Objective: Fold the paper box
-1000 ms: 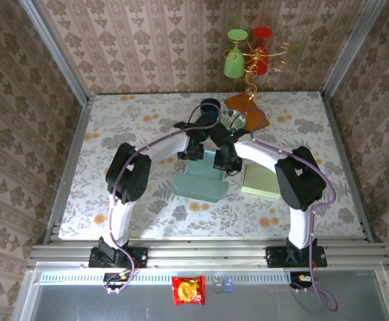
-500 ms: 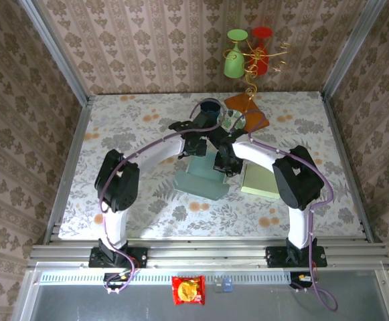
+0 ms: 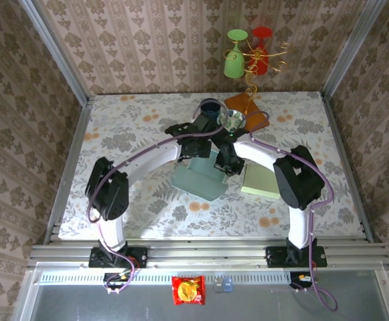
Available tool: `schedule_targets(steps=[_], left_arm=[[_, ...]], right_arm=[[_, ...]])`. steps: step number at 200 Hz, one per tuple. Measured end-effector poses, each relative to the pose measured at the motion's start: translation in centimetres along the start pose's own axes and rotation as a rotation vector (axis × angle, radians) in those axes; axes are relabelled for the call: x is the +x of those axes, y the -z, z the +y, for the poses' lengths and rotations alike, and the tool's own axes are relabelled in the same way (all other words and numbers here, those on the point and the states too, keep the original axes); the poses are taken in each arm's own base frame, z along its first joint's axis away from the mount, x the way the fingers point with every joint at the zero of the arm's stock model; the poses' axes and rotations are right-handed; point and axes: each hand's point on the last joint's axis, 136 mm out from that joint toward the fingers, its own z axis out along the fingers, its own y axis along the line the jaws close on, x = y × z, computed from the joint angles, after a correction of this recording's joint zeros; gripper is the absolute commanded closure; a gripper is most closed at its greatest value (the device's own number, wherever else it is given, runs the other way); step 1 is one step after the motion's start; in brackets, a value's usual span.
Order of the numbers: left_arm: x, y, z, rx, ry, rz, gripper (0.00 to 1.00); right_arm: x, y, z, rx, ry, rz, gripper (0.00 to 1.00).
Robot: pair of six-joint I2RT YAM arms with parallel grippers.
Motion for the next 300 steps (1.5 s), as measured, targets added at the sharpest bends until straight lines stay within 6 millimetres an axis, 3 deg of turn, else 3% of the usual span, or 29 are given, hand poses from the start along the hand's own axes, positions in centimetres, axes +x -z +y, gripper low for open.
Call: schedule_targets(steps=[29,61,81,108,134,164,191,208,247,279,300], left_arm=[[-2.5,3.7,1.2,0.045,0.053,-0.092,0.57],[-5.4,7.4,4.9,0.057,0.147,-0.198,0.58],[-5.8,8.9,7.0,0.060,0.189,-0.229,0.59],[-4.7,9.9,9.0,0.081,0.225,-0.234,0.63],[-2.0,9.3,10.5,0.107,0.261,-0.191,0.64],[2.5,6.8,11.6,0.135,0.324,-0.085,0.68],[6.4,4.6,11.8,0.173,0.390,0.010,0.70],[7.7,3.6,11.3,0.209,0.424,0.046,0.71],[7.4,2.1,9.3,0.325,0.481,0.064,0.73],[6.5,1.5,7.8,0.392,0.493,0.056,0.73],[5.9,1.5,6.4,0.433,0.481,0.059,0.74]], right_arm=[[0.3,0.0,-0.8,-0.017,-0.106,0.027,1.00],[1.4,0.0,-2.1,-0.023,-0.265,0.080,1.00],[2.7,-0.1,-2.7,-0.036,-0.384,0.124,1.00],[4.4,-0.3,-2.8,-0.072,-0.538,0.194,1.00],[4.9,-0.4,-1.9,-0.109,-0.650,0.249,0.90],[4.9,0.0,-0.1,-0.173,-0.737,0.300,0.72],[4.7,0.9,0.9,-0.223,-0.772,0.319,0.58],[4.5,1.8,1.4,-0.261,-0.777,0.322,0.56],[2.8,5.2,1.8,-0.334,-0.671,0.236,0.53],[-0.9,11.2,4.5,-0.486,-0.379,0.059,0.49],[-2.1,14.4,5.9,-0.564,-0.184,-0.028,0.44]])
